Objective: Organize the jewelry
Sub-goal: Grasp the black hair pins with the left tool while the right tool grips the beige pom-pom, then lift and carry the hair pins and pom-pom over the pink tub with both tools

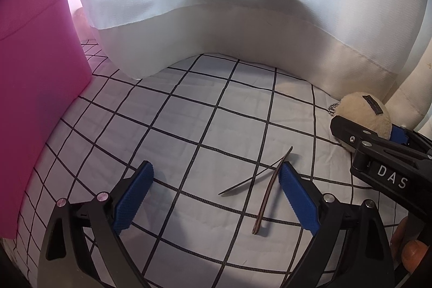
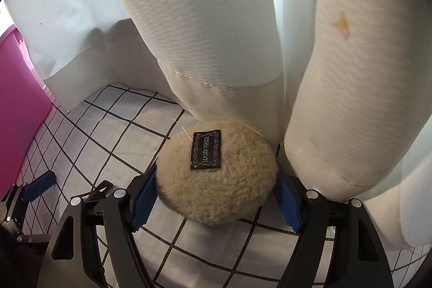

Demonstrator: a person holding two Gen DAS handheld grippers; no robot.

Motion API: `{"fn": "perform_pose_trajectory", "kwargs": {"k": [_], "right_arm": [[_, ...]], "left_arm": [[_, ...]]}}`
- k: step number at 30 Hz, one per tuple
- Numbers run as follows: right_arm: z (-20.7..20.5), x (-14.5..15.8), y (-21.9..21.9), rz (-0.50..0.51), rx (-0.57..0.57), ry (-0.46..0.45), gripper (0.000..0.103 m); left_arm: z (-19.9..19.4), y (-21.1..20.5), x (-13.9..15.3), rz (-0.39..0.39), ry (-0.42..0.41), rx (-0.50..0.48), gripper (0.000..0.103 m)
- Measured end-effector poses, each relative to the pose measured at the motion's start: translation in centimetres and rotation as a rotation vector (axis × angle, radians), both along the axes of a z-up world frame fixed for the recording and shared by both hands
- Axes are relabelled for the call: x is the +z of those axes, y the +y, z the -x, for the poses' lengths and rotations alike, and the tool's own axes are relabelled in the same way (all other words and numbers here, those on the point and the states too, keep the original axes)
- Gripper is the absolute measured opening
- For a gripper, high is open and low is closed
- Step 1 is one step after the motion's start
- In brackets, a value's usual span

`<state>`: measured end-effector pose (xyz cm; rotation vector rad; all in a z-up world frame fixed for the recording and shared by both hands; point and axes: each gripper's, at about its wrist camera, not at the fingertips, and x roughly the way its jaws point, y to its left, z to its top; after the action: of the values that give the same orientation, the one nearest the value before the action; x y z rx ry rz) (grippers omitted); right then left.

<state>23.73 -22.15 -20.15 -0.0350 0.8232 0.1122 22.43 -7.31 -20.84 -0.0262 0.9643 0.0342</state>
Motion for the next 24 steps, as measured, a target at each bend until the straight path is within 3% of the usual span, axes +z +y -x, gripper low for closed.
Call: {"fn": "perform_pose_trajectory", "kwargs": {"k": [9,11,13,14,24], "right_arm": [[0.8,-0.3,0.4,-0.009,0.018,-0.014,0.07],[1.0,-0.2,0.5,-0.011,0.024,-0.016,0.07],[1.2,-0.1,0.1,-0.013,0.029,-0.022,0.07],[1.3,-0.1,0.1,-0.013,0.031,-0.023,0.07],[3.0,0.5,-0.4,-0.028,0.056,-0.035,0.07]], "left_arm": [[0.7,1.1,0.8,0.002,-0.03,0.012,0.057],[1.1,0.9,1.1,0.002,-0.038,0.004,0.046],[1.2,0.8,1.2,0.0,-0.041,-0.009,0.023],[1.2,0.7,1.3,0.002,-0.04,-0.015,0.018],[2.0,1.6,1.4,0.069,-0.011,-0.003,0.012]]}}
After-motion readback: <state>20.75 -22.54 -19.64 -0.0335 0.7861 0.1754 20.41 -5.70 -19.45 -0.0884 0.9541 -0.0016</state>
